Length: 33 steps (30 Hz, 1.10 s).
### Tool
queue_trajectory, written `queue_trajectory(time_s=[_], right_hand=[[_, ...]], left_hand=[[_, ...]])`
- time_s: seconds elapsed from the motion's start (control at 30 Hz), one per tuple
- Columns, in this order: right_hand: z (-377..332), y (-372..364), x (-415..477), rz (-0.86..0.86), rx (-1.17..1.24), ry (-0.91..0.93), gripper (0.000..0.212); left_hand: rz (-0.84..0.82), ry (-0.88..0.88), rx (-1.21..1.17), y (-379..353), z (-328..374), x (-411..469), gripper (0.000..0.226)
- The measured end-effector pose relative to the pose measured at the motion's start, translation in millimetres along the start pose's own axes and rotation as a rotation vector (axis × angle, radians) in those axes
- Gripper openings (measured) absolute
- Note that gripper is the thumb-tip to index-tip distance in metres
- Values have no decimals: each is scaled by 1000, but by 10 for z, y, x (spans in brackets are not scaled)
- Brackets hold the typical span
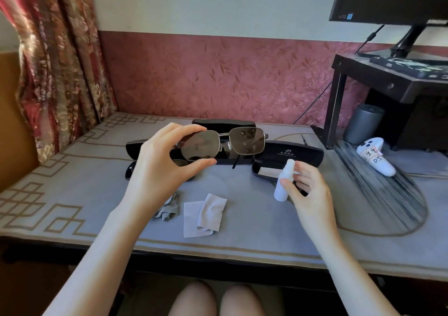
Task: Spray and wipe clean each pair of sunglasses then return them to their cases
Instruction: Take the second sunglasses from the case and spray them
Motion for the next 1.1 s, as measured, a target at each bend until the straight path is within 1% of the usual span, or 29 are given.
queue_trajectory(time_s=[0.07, 0.17, 0.2, 0.23, 0.3, 0.4, 0.43, 0.5, 0.6, 0.77, 0.87, 1.0, 1.1], right_hand=[[-17, -41, 22, -51, -16, -3, 23], [0, -91, 35, -115, -24, -21, 16], [-14, -97, 32, -119, 22, -17, 14], [-39, -102, 26, -116, 113, -13, 14], [-129, -118, -6, -125, 398, -32, 20], [-314, -182, -80, -260, 859, -123, 34], [-377, -197, -102, -313, 960, -142, 37], [-451, -215, -116, -392, 1062, -144, 39], [-498, -223, -111, -469, 1114, -127, 38], [-526, -199, -112, -499, 1110, -128, 39], [-539, -182, -111, -502, 1052, -109, 43], [-567, -159, -131, -504, 989, -72, 45], [-611, -147, -163, -459, 836, -36, 43]], left_hand=[[1, 3, 3, -31, -3, -22, 47], [7, 19, 4, -60, -8, -39, 47], [9, 22, 4, -65, -7, -42, 47], [11, 25, 4, -71, -3, -44, 47], [16, 28, 6, -79, 2, -47, 47], [28, 31, 18, -91, 6, -53, 46], [31, 33, 24, -94, 10, -54, 47], [35, 36, 37, -102, 17, -52, 47], [30, 31, 46, -114, 26, -51, 46], [21, 34, 43, -122, 14, -66, 46], [26, 32, 37, -123, 12, -68, 46], [29, 32, 39, -129, 6, -71, 47], [30, 35, 52, -136, -2, -74, 47]])
Point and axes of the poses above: each hand's wrist, its own x-axis towards the middle knuckle, its own y-axis out of the back of the hand, z = x × y, the point moved 3 cm from there along x, towards the middle knuckle, and after that the axes turned 11 degrees about -z, right-handed, at the moved point
